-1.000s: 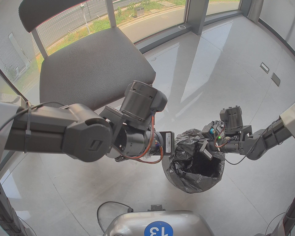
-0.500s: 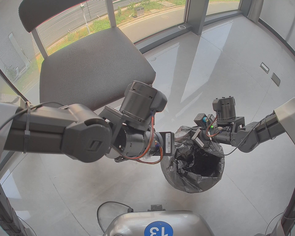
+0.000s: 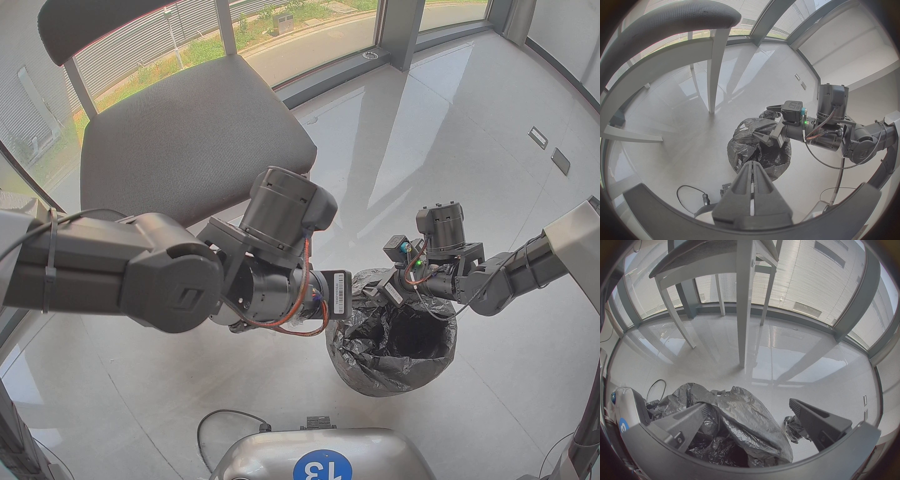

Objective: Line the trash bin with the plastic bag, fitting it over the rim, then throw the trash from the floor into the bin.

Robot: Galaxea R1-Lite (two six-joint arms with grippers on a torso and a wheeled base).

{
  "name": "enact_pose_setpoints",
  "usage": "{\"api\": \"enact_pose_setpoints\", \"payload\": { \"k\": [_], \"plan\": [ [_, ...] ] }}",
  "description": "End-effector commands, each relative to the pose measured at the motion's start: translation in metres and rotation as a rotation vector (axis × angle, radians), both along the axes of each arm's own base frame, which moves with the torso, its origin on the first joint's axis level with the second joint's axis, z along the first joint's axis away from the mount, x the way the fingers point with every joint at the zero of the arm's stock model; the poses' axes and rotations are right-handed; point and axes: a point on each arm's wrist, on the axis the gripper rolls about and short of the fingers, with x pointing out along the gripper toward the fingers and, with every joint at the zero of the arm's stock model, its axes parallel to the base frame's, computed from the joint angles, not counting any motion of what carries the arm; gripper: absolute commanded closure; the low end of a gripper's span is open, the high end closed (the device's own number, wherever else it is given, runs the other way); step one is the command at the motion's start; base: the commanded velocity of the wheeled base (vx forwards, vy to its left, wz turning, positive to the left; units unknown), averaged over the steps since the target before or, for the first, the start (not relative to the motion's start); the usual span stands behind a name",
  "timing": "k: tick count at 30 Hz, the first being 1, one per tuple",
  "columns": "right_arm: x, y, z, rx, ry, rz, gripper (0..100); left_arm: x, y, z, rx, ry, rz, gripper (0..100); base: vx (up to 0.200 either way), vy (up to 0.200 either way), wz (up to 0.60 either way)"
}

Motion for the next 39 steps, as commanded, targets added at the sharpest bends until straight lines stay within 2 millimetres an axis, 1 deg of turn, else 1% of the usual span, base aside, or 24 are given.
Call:
{"api": "enact_pose_setpoints", "payload": {
  "k": [1, 4, 5, 8, 11, 15, 17, 20, 25, 28, 31, 33, 34, 39],
  "plan": [
    [-0.008, -0.005, 0.012, 0.006, -0.02, -0.014, 0, -0.001, 0.001, 0.002, -0.003, -0.004, 0.004, 100, 0.0, 0.0, 0.0],
    [-0.013, -0.011, 0.017, 0.004, -0.017, -0.021, 0, -0.002, 0.002, 0.003, -0.004, -0.005, 0.004, 100, 0.0, 0.0, 0.0],
    [-0.02, -0.016, 0.019, 0.002, -0.01, -0.028, 0, -0.002, 0.002, 0.003, -0.005, -0.007, 0.005, 100, 0.0, 0.0, 0.0],
    [-0.026, -0.029, 0.018, 0.001, 0.011, -0.057, 0, -0.002, 0.002, 0.003, -0.005, -0.007, 0.007, 100, 0.0, 0.0, 0.0],
    [-0.033, -0.038, 0.024, 0.039, 0.017, -0.093, 0, -0.002, 0.002, 0.005, -0.007, -0.009, 0.007, 100, 0.0, 0.0, 0.0],
    [-0.051, -0.045, 0.024, 0.041, 0.044, -0.098, 0, -0.003, 0.003, 0.006, -0.009, -0.012, 0.01, 100, 0.0, 0.0, 0.0],
    [-0.061, -0.042, 0.021, 0.033, 0.06, -0.079, 0, -0.003, 0.003, 0.005, -0.005, -0.012, 0.014, 100, 0.0, 0.0, 0.0],
    [-0.078, -0.03, 0.017, 0.024, 0.089, -0.03, 0, -0.003, 0.004, 0.006, -0.008, -0.014, 0.016, 100, 0.0, 0.0, 0.0],
    [-0.099, -0.026, -0.007, 0.004, 0.206, -0.02, 0, -0.004, 0.004, 0.006, -0.006, -0.013, 0.016, 100, 0.0, 0.0, 0.0],
    [-0.107, -0.02, -0.012, 0.03, 0.241, -0.022, 0, -0.004, 0.005, 0.006, -0.006, -0.013, 0.016, 100, 0.0, 0.0, 0.0],
    [-0.109, -0.011, -0.014, 0.076, 0.265, -0.025, 0, -0.004, 0.005, 0.006, -0.006, -0.013, 0.016, 100, 0.0, 0.0, 0.0],
    [-0.109, -0.01, -0.016, 0.083, 0.276, -0.023, 0, -0.004, 0.005, 0.006, -0.006, -0.013, 0.016, 100, 0.0, 0.0, 0.0],
    [-0.11, -0.009, -0.018, 0.081, 0.285, -0.018, 100, -0.004, 0.005, 0.007, -0.008, -0.016, 0.015, 100, 0.0, 0.0, 0.0],
    [-0.108, -0.006, -0.025, 0.07, 0.303, -0.016, 100, -0.006, 0.007, 0.007, -0.006, -0.015, 0.014, 100, 0.0, 0.0, 0.0]
  ]
}}
